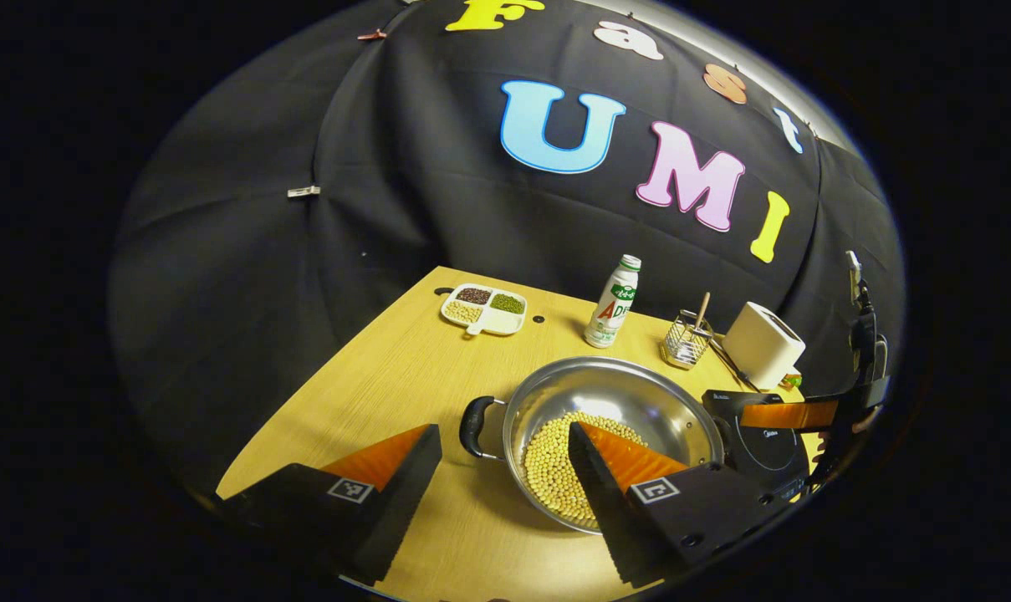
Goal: First push the handle of the pot to place it horizontally, then grasp the pot with both hands and set it on the induction cooktop.
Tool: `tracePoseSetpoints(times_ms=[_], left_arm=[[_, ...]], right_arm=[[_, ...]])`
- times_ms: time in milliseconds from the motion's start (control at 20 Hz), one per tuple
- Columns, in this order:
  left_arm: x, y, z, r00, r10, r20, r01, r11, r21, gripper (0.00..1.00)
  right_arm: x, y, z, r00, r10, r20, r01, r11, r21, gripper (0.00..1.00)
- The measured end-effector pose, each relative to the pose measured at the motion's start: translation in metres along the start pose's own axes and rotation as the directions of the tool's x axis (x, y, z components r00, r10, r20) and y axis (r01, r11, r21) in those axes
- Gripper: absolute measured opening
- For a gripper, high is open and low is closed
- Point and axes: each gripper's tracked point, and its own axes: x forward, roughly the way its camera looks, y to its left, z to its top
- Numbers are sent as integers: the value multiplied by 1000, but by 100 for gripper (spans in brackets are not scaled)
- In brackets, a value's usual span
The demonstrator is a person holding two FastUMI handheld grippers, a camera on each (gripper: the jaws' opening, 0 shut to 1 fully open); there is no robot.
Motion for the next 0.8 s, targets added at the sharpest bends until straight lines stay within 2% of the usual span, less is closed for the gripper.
tracePoseSetpoints(times_ms=[150, 450, 550, 800], left_arm=[[25, -2, 4, 1000, -19, -2, 19, 999, 27, 96], [75, -7, 6, 997, -79, -15, 81, 991, 108, 95], [90, -5, 0, 996, -84, -39, 88, 990, 110, 95], [114, 3, -26, 987, -85, -134, 98, 991, 93, 95]], right_arm=[[16, 4, -6, 1000, 5, -30, -5, 1000, 22, 99], [48, 3, -18, 999, -21, -40, 21, 1000, -18, 99], [54, 0, -22, 998, -36, -47, 35, 999, -17, 99], [69, 10, -33, 996, -20, -82, 23, 999, 31, 99]])
